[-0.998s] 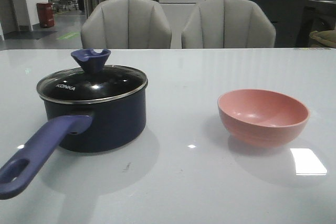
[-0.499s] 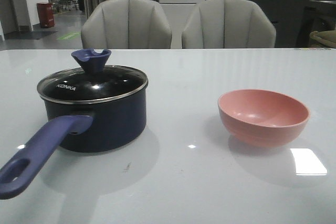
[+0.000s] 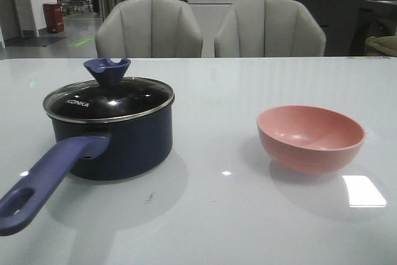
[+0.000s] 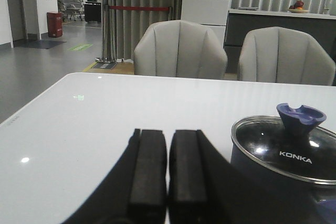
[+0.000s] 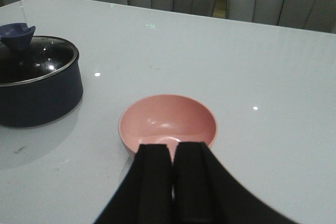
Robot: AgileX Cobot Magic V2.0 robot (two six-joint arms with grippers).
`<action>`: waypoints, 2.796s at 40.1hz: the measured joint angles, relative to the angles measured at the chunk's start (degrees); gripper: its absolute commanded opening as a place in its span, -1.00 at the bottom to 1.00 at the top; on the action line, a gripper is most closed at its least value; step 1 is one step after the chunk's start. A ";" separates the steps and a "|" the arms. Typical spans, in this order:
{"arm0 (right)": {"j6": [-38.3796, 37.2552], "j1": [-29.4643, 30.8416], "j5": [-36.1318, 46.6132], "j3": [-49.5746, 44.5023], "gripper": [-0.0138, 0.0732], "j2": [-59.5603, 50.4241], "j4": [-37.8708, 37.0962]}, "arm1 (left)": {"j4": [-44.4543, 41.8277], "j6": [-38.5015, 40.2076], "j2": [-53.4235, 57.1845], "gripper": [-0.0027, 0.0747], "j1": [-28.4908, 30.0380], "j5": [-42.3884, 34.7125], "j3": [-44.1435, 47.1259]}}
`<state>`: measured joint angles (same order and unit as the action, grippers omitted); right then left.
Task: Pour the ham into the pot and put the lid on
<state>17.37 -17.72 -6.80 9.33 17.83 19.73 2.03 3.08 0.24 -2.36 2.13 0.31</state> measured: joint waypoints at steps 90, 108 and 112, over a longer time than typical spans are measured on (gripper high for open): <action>-19.44 13.89 0.48 -10.87 -0.31 -18.40 -20.59 | -0.13 0.02 0.00 -0.62 0.00 -0.10 0.00; -19.44 13.89 0.48 -10.87 -0.31 -18.40 -20.59 | -0.13 0.02 0.00 -0.62 0.00 -0.10 0.00; -19.44 13.89 0.48 -10.87 -0.31 -18.40 -20.59 | -0.13 0.02 0.00 -0.62 0.00 -0.10 0.00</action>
